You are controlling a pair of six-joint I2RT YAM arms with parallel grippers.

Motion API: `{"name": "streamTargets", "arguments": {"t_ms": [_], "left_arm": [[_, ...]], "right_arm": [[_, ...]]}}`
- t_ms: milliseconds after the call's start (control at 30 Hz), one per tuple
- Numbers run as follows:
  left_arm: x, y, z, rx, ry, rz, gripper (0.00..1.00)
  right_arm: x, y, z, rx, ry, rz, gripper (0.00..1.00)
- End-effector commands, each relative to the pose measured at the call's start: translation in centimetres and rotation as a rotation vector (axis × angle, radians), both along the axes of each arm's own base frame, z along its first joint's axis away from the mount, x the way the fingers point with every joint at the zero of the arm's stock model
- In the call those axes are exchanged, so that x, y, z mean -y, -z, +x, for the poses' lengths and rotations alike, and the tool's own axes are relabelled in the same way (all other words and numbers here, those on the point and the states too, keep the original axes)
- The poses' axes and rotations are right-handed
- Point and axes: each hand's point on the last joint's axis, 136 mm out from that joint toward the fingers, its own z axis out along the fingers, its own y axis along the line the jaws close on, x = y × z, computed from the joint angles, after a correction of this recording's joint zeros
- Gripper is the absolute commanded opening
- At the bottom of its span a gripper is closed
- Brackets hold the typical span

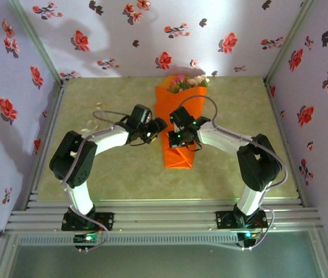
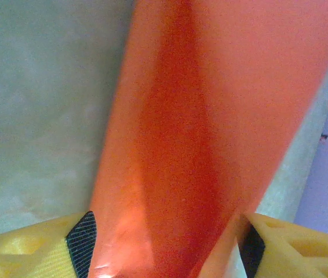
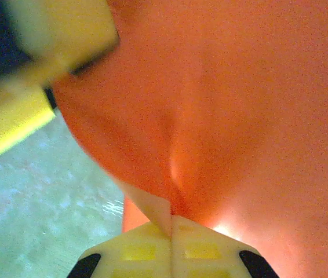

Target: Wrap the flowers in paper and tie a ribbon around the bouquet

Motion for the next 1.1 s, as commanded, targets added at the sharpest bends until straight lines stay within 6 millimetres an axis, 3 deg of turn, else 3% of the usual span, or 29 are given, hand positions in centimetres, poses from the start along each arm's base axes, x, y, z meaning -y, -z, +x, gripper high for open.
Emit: {"name": "streamTargets", "arguments": {"t_ms": [0, 333, 433, 533, 600, 633, 733, 800, 933, 1067], "left_arm": [[1.0, -3.5, 1.7, 0.058, -0.081, -0.203, 0.69], [2.2, -1.9, 0.3, 0.025, -0.011, -0.197, 0.66], [2.6, -1.5, 0.1, 0.018, 0.011, -0.193, 0.60], [3.0, -0.4, -0.3, 0.000, 0.036, -0.184, 0.41], [2.6, 0.5, -0.9, -0.014, 0.051, -0.151, 0.07], [2.1, 0.9, -1.1, -0.018, 0.056, -0.116, 0.00], [0.0, 2.0, -1.7, -0.022, 0.039, -0.013, 0.00], [-1.2, 2.5, -1.9, -0.014, 0.031, 0.035, 0.00], [-2.3, 3.3, -2.2, -0.016, 0.014, 0.066, 0.00], [-3.9, 4.3, -2.2, -0.017, -0.008, 0.158, 0.00]], "right_arm": [[-0.4, -1.5, 0.6, 0.060, 0.001, 0.035, 0.00], [-0.6, -1.3, 0.4, 0.046, -0.018, 0.042, 0.00], [-0.6, -1.1, 0.3, 0.040, -0.016, 0.043, 0.00], [-0.6, -1.1, 0.3, 0.040, -0.015, 0.046, 0.00], [-0.6, -1.2, 0.3, 0.041, -0.015, 0.047, 0.00], [-0.7, -1.3, 0.3, 0.042, -0.017, 0.049, 0.00], [-0.1, -1.7, 0.2, 0.041, 0.004, 0.041, 0.35], [0.7, -2.5, 0.4, 0.044, 0.044, 0.069, 0.50], [2.8, -4.0, 0.5, 0.037, 0.131, 0.149, 0.58], [5.1, -2.8, 0.2, -0.037, 0.218, 0.235, 0.59]]}}
